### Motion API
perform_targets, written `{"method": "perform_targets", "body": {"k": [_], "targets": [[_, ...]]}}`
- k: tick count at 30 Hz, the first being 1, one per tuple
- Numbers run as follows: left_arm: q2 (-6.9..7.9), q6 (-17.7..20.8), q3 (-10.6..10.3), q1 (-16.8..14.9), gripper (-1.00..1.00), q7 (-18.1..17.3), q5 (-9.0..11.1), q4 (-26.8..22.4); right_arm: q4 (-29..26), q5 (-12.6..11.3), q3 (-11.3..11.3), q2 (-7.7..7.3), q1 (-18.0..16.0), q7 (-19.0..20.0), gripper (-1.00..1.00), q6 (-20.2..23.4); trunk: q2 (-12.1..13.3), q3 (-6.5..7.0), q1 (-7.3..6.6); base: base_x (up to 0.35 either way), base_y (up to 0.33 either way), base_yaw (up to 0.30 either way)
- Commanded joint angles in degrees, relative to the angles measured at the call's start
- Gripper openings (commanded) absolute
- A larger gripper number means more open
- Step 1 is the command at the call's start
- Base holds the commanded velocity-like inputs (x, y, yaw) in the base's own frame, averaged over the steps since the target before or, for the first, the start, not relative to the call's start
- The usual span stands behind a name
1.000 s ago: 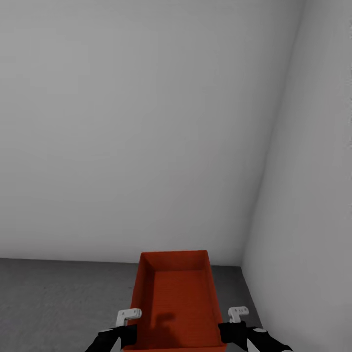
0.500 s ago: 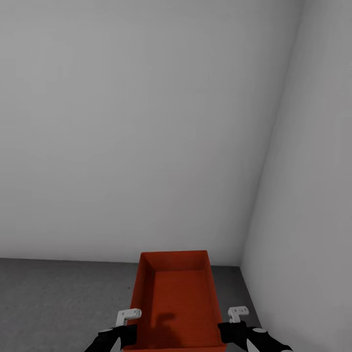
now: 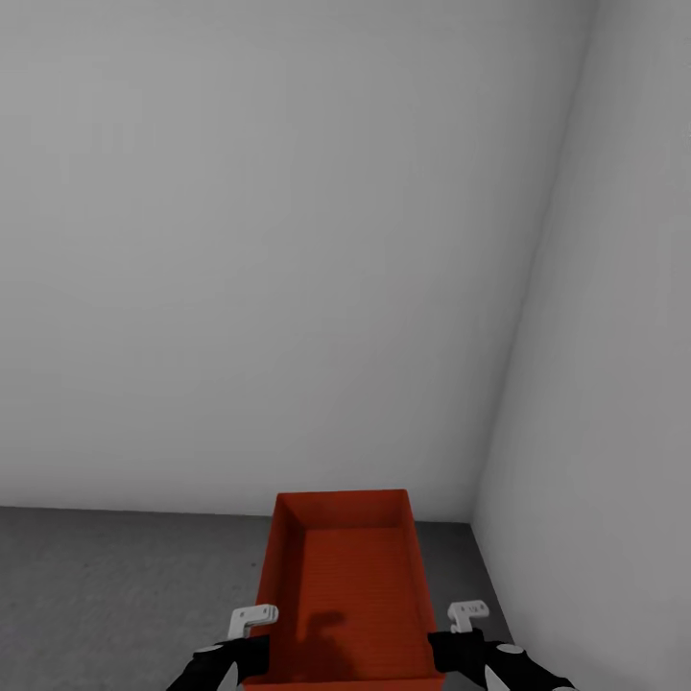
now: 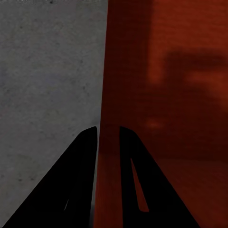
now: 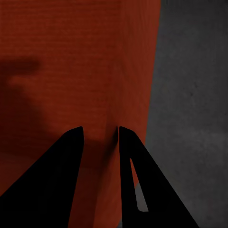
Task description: Move the two storage containers from the living room to the garage. In the garage, place one container on the floor and stack the other container on top of it (either order is fine).
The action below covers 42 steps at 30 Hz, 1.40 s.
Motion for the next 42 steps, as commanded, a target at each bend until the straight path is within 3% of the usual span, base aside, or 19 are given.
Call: {"method": "perform_targets", "body": {"k": [1, 32, 39, 42], "targets": [[-0.10, -2.5, -0.8, 0.0, -1.00, 0.3, 0.5, -0.2, 0.3, 0.8, -1.1, 0.02, -0.1, 0.3, -1.00, 1.2, -0.1, -0.10, 0.02, 0.000, 0.000, 0.000], [-0.10, -2.4, -0.8, 0.0, -1.00, 0.3, 0.5, -0.2, 0.9, 0.9, -1.2, 0.00, -0.1, 0.1, -1.00, 1.0, -0.1, -0.16, 0.02, 0.000, 0.000, 0.000], [-0.11, -2.4, -0.8, 0.0, -1.00, 0.3, 0.5, -0.2, 0.9, 1.0, -1.2, 0.00, -0.1, 0.1, -1.00, 1.0, -0.1, -0.65, 0.02, 0.000, 0.000, -0.063], [-0.12, -2.4, -0.8, 0.0, -1.00, 0.3, 0.5, -0.2, 0.9, 1.0, -1.1, 0.00, -0.1, 0.1, -1.00, 1.0, -1.3, -1.46, 0.68, 0.000, 0.000, -0.086]]}}
